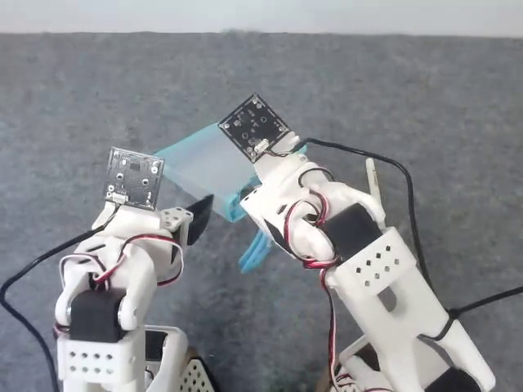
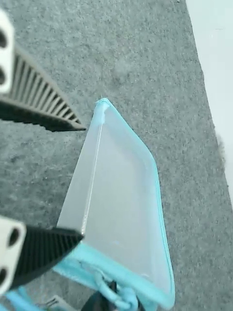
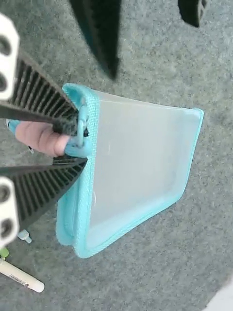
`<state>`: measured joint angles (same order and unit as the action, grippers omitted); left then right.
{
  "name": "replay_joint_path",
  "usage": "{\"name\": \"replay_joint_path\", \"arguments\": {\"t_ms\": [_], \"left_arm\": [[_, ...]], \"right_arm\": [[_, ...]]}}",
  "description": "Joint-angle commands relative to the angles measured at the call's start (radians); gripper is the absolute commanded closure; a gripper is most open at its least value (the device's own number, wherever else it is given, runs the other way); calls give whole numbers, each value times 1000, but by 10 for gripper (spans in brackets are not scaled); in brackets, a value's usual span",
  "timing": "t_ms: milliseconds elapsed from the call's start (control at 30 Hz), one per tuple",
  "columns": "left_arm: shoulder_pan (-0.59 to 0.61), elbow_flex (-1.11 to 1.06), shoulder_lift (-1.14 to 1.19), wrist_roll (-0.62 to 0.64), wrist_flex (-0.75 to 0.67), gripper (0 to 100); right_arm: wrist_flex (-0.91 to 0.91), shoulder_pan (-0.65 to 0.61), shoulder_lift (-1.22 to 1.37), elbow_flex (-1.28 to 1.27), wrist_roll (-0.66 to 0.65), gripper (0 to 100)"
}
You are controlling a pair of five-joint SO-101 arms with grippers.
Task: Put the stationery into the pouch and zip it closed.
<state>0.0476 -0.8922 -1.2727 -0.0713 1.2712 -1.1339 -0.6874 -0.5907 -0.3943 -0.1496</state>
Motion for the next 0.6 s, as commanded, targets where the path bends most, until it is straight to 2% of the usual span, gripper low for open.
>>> {"name": "replay_joint_path", "arguments": {"t_ms": [0,100,267,567], "left_arm": [[-8,70,-8,-8,32,644],[-31,48,-2,-11,25,644],[-157,-31,0,-8,-48,644],[-94,-81,0,-9,-132,644]], "right_arm": [[-7,-5,5,58,11,992],[-36,-5,42,103,9,992],[-137,-7,54,195,8,992],[-222,-27,54,255,6,992]]}}
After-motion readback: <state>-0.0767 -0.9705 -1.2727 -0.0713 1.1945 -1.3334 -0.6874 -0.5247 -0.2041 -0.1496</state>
